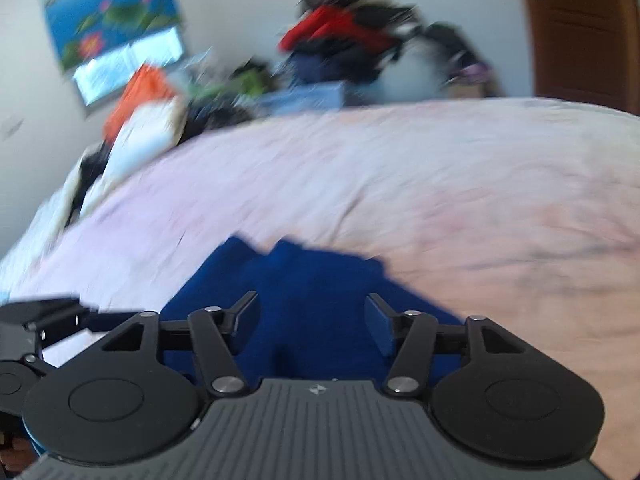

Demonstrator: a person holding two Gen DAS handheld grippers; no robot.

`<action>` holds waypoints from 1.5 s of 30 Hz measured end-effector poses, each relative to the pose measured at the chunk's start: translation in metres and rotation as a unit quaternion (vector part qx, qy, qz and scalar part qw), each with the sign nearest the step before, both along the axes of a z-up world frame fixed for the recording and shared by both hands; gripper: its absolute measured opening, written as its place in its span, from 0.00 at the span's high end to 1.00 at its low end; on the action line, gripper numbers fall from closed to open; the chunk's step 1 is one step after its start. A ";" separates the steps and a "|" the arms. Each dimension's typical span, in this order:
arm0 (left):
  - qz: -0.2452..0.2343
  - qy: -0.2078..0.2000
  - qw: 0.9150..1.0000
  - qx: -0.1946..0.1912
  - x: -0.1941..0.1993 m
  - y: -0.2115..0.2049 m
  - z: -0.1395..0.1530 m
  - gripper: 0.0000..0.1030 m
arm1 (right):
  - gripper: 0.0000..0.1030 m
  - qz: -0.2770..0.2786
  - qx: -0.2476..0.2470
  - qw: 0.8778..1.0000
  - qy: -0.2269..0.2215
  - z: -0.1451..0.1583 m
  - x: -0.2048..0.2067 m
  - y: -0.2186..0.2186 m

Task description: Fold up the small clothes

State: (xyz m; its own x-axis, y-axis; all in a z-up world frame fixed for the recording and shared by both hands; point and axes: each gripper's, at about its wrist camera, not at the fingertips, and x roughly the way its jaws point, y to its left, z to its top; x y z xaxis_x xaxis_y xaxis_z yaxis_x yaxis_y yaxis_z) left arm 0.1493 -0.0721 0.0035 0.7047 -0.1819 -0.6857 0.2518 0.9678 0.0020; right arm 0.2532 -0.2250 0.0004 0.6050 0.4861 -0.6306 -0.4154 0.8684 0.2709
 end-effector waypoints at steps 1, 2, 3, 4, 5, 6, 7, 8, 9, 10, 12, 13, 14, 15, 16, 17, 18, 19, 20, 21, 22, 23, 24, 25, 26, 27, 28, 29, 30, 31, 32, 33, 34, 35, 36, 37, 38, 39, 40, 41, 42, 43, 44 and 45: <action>-0.002 0.003 1.000 0.001 -0.001 0.000 -0.001 0.22 | 0.39 -0.006 -0.015 1.000 0.012 -0.007 0.010 0.006; -0.001 0.006 1.000 0.003 -0.001 -0.001 -0.002 0.22 | 0.40 -0.015 -0.019 0.999 0.023 -0.014 0.021 0.006; 0.000 0.006 1.000 0.004 -0.002 0.000 -0.003 0.22 | 0.40 -0.037 -0.013 0.999 0.020 -0.015 0.027 0.001; -0.001 0.006 1.000 0.004 -0.003 0.002 -0.003 0.22 | 0.39 -0.068 -0.016 0.997 0.023 -0.013 0.033 -0.003; -0.002 0.008 1.000 0.004 -0.004 0.002 -0.003 0.22 | 0.39 -0.093 -0.024 0.995 0.025 -0.008 0.035 -0.006; -0.001 0.009 1.000 0.003 -0.003 0.003 -0.004 0.22 | 0.40 -0.089 -0.014 0.996 0.017 -0.002 0.031 -0.010; 0.000 0.011 1.000 0.002 -0.002 0.004 -0.004 0.22 | 0.40 -0.066 0.002 0.998 0.010 0.003 0.029 -0.010; 0.002 0.013 1.000 0.000 -0.001 0.004 -0.005 0.22 | 0.38 -0.043 0.011 0.999 0.010 0.007 0.027 -0.006; 0.006 0.016 1.000 -0.003 0.000 0.004 -0.006 0.22 | 0.39 -0.021 0.009 1.000 0.014 0.009 0.026 0.001; 0.010 0.018 1.000 -0.007 0.001 0.004 -0.007 0.22 | 0.38 0.001 0.000 1.000 0.020 0.009 0.027 0.011; 0.015 0.021 1.000 -0.011 0.001 0.005 -0.008 0.22 | 0.33 0.029 -0.037 0.998 0.032 0.000 0.031 0.029; 0.015 0.020 1.000 -0.010 0.000 0.005 -0.008 0.22 | 0.32 0.024 -0.057 0.998 0.032 -0.006 0.035 0.036; 0.015 0.020 1.000 -0.008 0.000 0.005 -0.009 0.22 | 0.32 0.010 -0.070 0.997 0.026 -0.009 0.039 0.037; 0.016 0.021 1.000 -0.007 -0.001 0.005 -0.009 0.21 | 0.34 -0.004 -0.071 0.997 0.020 -0.010 0.042 0.036; 0.017 0.023 1.000 -0.008 -0.001 0.006 -0.010 0.21 | 0.34 -0.019 -0.061 0.998 0.022 -0.006 0.045 0.034; 0.018 0.025 0.999 -0.009 0.000 0.007 -0.010 0.20 | 0.35 -0.033 -0.055 0.998 0.016 0.000 0.042 0.031; 0.019 0.025 0.999 -0.011 -0.001 0.008 -0.011 0.19 | 0.33 -0.039 -0.056 0.998 0.001 0.006 0.036 0.029; 0.019 0.025 0.999 -0.012 -0.001 0.008 -0.011 0.19 | 0.32 -0.036 -0.061 0.997 -0.014 0.012 0.029 0.026; 0.020 0.026 0.999 -0.013 -0.001 0.009 -0.011 0.19 | 0.31 -0.029 -0.064 0.997 -0.023 0.017 0.020 0.025; 0.021 0.026 0.999 -0.014 -0.001 0.009 -0.011 0.19 | 0.29 -0.019 -0.063 0.997 -0.029 0.021 0.010 0.023; 0.022 0.025 0.999 -0.014 -0.001 0.008 -0.012 0.19 | 0.27 -0.007 -0.059 0.998 -0.033 0.023 -0.001 0.021; 0.023 0.025 0.999 -0.014 -0.002 0.008 -0.012 0.19 | 0.23 0.004 -0.058 0.998 -0.036 0.024 -0.012 0.019; 0.024 0.025 0.999 -0.014 -0.002 0.007 -0.013 0.19 | 0.19 0.011 -0.061 0.997 -0.038 0.024 -0.022 0.017; 0.024 0.025 0.999 -0.014 -0.003 0.007 -0.014 0.19 | 0.19 0.016 -0.067 0.997 -0.039 0.022 -0.031 0.016; 0.024 0.025 0.999 -0.013 -0.003 0.006 -0.015 0.19 | 0.18 0.021 -0.077 0.996 -0.038 0.018 -0.037 0.015; 0.025 0.027 0.999 -0.012 -0.004 0.006 -0.015 0.18 | 0.18 0.023 -0.091 0.995 -0.036 0.013 -0.041 0.015; 0.025 0.028 0.999 -0.011 -0.003 0.006 -0.017 0.18 | 0.18 0.018 -0.108 0.993 -0.032 0.006 -0.041 0.015; 0.025 0.028 0.999 -0.012 -0.003 0.005 -0.017 0.18 | 0.18 0.004 -0.119 0.993 -0.024 0.000 -0.040 0.012; 0.027 0.028 0.999 -0.013 -0.004 0.006 -0.017 0.18 | 0.18 -0.011 -0.112 0.993 -0.017 -0.004 -0.039 0.006; 0.028 0.026 0.999 -0.014 -0.005 0.007 -0.016 0.18 | 0.18 -0.025 -0.089 0.996 -0.018 -0.002 -0.041 -0.001; 0.028 0.024 0.999 -0.015 -0.006 0.008 -0.016 0.18 | 0.18 -0.038 -0.065 0.997 -0.024 0.002 -0.046 -0.009; 0.028 0.024 0.999 -0.016 -0.006 0.009 -0.015 0.18 | 0.16 -0.049 -0.044 0.997 -0.031 0.006 -0.051 -0.017; 0.028 0.022 0.999 -0.019 -0.006 0.011 -0.014 0.18 | 0.14 -0.060 -0.029 0.997 -0.037 0.010 -0.056 -0.025; 0.029 0.019 0.999 -0.021 -0.006 0.013 -0.013 0.18 | 0.09 -0.074 -0.022 0.996 -0.041 0.012 -0.060 -0.033; 0.029 0.016 0.999 -0.024 -0.006 0.016 -0.012 0.18 | 0.06 -0.086 -0.018 0.995 -0.043 0.012 -0.064 -0.041; 0.030 0.013 0.999 -0.030 -0.005 0.020 -0.011 0.18 | 0.05 -0.091 -0.016 0.995 -0.040 0.012 -0.067 -0.049; 0.031 0.013 0.999 -0.039 -0.003 0.026 -0.012 0.18 | 0.05 -0.096 -0.012 0.995 -0.033 0.009 -0.069 -0.057; 0.032 0.017 0.998 -0.052 -0.001 0.032 -0.013 0.18 | 0.05 -0.101 -0.004 0.995 -0.022 0.005 -0.070 -0.066; 0.036 0.026 0.996 -0.072 0.002 0.039 -0.015 0.18 | 0.05 -0.105 0.008 0.994 -0.008 0.000 -0.071 -0.075; 0.039 0.035 0.994 -0.095 0.005 0.048 -0.017 0.18 | 0.05 -0.110 0.023 0.994 0.006 -0.005 -0.071 -0.084; 0.040 0.047 0.990 -0.124 0.008 0.057 -0.021 0.18 | 0.06 -0.115 0.043 0.992 0.021 -0.011 -0.071 -0.093; 0.041 0.060 0.986 -0.151 0.011 0.065 -0.025 0.18 | 0.06 -0.113 0.067 0.991 0.039 -0.018 -0.071 -0.100; 0.041 0.073 0.981 -0.176 0.014 0.072 -0.029 0.18 | 0.06 -0.106 0.093 0.988 0.063 -0.025 -0.069 -0.105; 0.039 0.084 0.976 -0.199 0.017 0.078 -0.033 0.18 | 0.06 -0.097 0.119 0.985 0.079 -0.032 -0.067 -0.108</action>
State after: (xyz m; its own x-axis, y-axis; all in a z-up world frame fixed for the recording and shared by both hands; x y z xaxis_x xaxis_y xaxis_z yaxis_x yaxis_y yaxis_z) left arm 0.1665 0.0054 -0.0299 0.6109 -0.4068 -0.6792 0.1408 0.9001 -0.4124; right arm 0.1861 -0.3331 -0.0318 0.6050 0.5159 -0.6065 -0.1837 0.8316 0.5242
